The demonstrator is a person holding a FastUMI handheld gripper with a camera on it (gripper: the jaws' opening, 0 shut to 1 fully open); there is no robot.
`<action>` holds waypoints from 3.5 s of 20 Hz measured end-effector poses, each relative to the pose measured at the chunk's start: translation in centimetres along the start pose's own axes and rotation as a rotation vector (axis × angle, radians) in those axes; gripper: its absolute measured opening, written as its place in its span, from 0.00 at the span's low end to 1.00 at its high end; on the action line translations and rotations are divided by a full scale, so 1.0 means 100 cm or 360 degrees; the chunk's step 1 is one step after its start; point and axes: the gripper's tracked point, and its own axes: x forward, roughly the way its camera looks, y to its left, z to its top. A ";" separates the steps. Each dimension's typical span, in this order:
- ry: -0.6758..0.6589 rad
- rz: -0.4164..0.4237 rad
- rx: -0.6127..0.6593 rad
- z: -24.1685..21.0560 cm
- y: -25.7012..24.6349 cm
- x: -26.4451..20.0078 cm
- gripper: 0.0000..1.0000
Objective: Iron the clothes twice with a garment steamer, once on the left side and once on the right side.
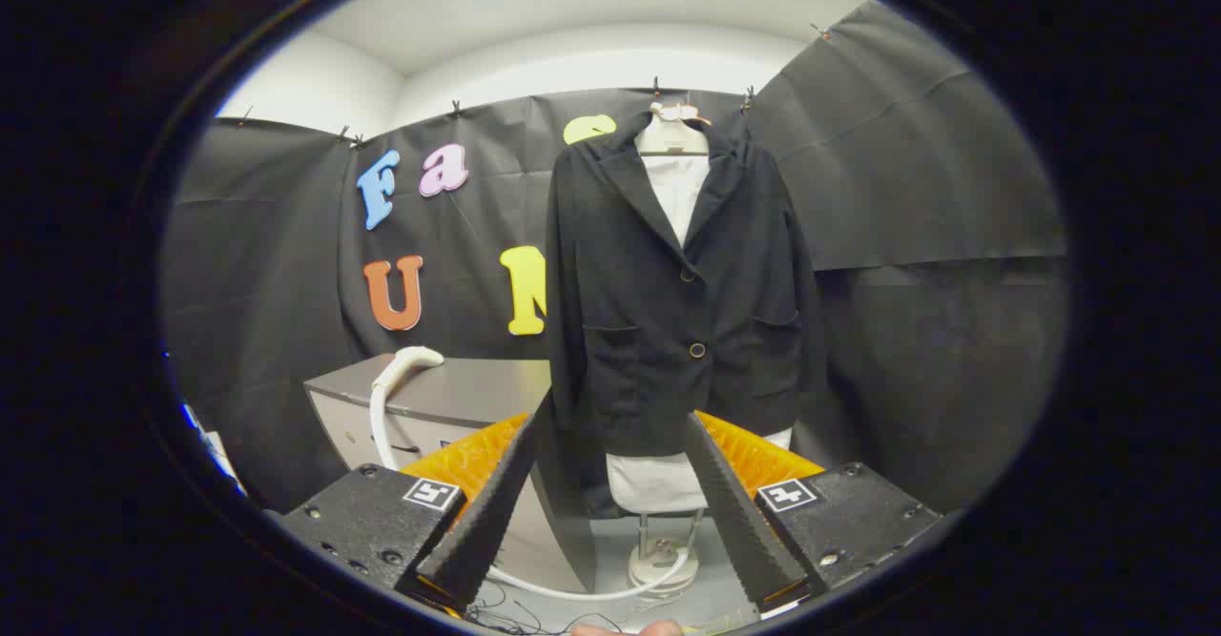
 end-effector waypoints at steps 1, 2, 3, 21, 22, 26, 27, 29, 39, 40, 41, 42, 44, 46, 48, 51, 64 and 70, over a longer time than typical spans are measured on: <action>-0.0005 -0.0008 -0.0002 0.001 -0.001 -0.002 0.99; -0.0010 -0.0012 -0.0007 -0.001 -0.001 -0.003 0.98; -0.0014 -0.0020 -0.0008 -0.002 -0.001 -0.004 0.99; 0.0040 0.0113 -0.0023 0.008 0.147 0.014 0.98; 0.0052 0.0137 -0.0011 0.009 0.163 0.017 0.98; 0.0103 0.0229 -0.0035 0.015 0.213 0.041 0.98; 0.0119 0.0257 -0.0045 0.017 0.225 0.049 0.98; 0.0158 0.0318 -0.0052 0.017 0.248 0.069 0.98; 0.0423 0.0647 -0.0075 0.013 0.360 0.214 0.99; 0.0466 0.0666 -0.0088 0.010 0.368 0.229 0.98; 0.0508 0.0686 -0.0101 0.006 0.375 0.242 0.98; 0.0547 0.0701 -0.0110 0.001 0.380 0.255 0.98; 0.0629 0.0725 -0.0128 -0.007 0.393 0.276 0.98; 0.0727 0.0751 -0.0146 -0.020 0.404 0.292 0.98; 0.0825 0.0748 -0.0178 -0.033 0.413 0.309 0.96; 0.0948 0.0733 -0.0232 -0.054 0.422 0.326 0.94; 0.1099 0.0549 -0.0177 -0.072 0.430 0.355 0.48; 0.0948 0.0628 0.0002 -0.029 0.424 0.334 0.38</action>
